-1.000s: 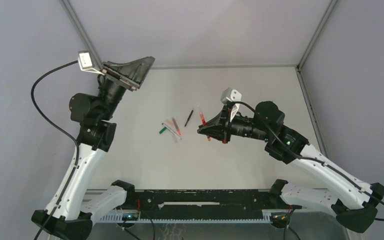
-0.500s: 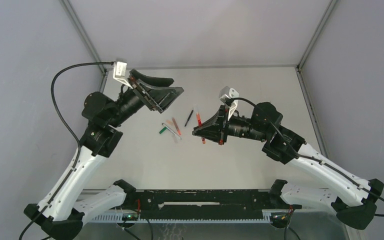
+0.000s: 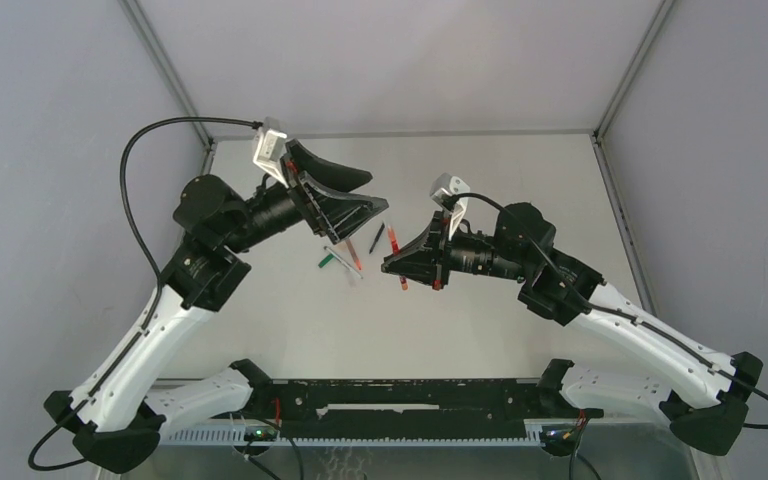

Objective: Insert the pens into the pen caps
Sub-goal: Press the pen cap onto the pen.

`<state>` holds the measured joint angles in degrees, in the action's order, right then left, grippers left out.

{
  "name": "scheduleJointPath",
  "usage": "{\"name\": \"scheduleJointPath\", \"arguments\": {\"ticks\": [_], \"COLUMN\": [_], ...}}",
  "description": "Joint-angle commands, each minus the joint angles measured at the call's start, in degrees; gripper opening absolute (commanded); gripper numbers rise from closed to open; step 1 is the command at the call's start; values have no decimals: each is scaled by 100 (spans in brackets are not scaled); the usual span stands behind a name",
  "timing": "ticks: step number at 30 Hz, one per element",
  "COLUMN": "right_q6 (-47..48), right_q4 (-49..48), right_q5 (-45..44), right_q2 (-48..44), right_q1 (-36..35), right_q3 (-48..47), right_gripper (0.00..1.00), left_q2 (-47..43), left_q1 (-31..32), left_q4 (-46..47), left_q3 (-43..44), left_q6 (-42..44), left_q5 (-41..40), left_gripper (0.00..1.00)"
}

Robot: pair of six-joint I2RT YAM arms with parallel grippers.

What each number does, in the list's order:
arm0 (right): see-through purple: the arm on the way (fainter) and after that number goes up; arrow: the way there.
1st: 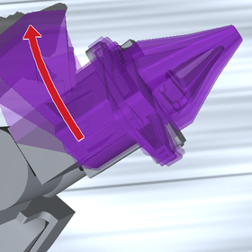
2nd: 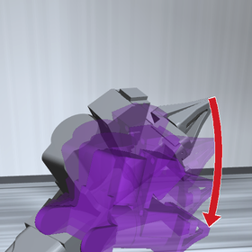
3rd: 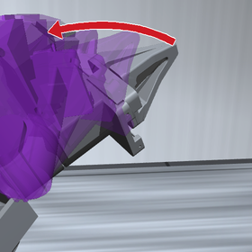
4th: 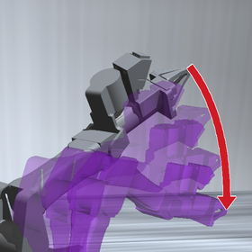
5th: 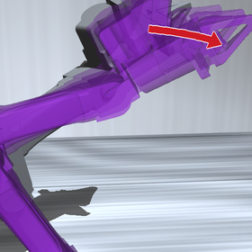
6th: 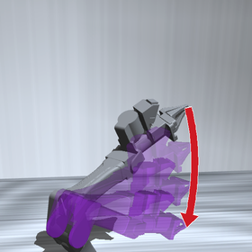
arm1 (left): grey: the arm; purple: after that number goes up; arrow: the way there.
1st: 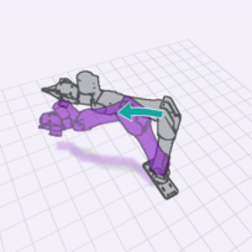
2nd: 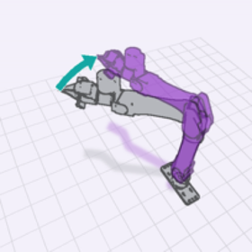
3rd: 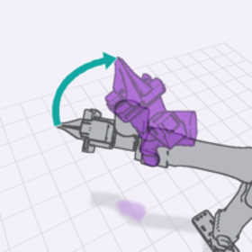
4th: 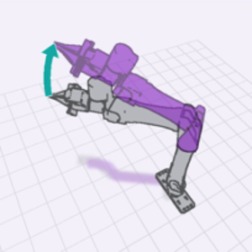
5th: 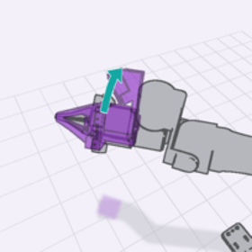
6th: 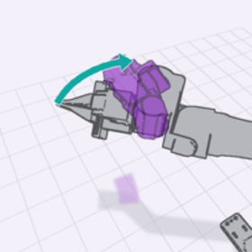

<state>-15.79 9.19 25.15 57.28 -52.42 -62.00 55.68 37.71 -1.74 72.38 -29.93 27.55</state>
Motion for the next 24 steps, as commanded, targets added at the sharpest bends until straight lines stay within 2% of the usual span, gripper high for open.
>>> {"name": "scheduleJointPath", "arguments": {"ticks": [1, 16, 24], "right_q6": [-38, 93, 111], "right_q4": [-202, -172, -213], "right_q5": [-83, -248, -361], "right_q2": [-50, -76, -65], "right_q1": [-40, -44, -44], "right_q3": [-319, -403, -406], "right_gripper": [0, 0, 0], "left_q2": [233, 470, 470], "left_q1": [129, 351, 406], "left_q4": [-317, -424, -366], "left_q3": [428, 523, 497], "left_q6": [343, 374, 296], "left_q5": [354, 697, 594], "left_gripper": [83, 63, 43]}}
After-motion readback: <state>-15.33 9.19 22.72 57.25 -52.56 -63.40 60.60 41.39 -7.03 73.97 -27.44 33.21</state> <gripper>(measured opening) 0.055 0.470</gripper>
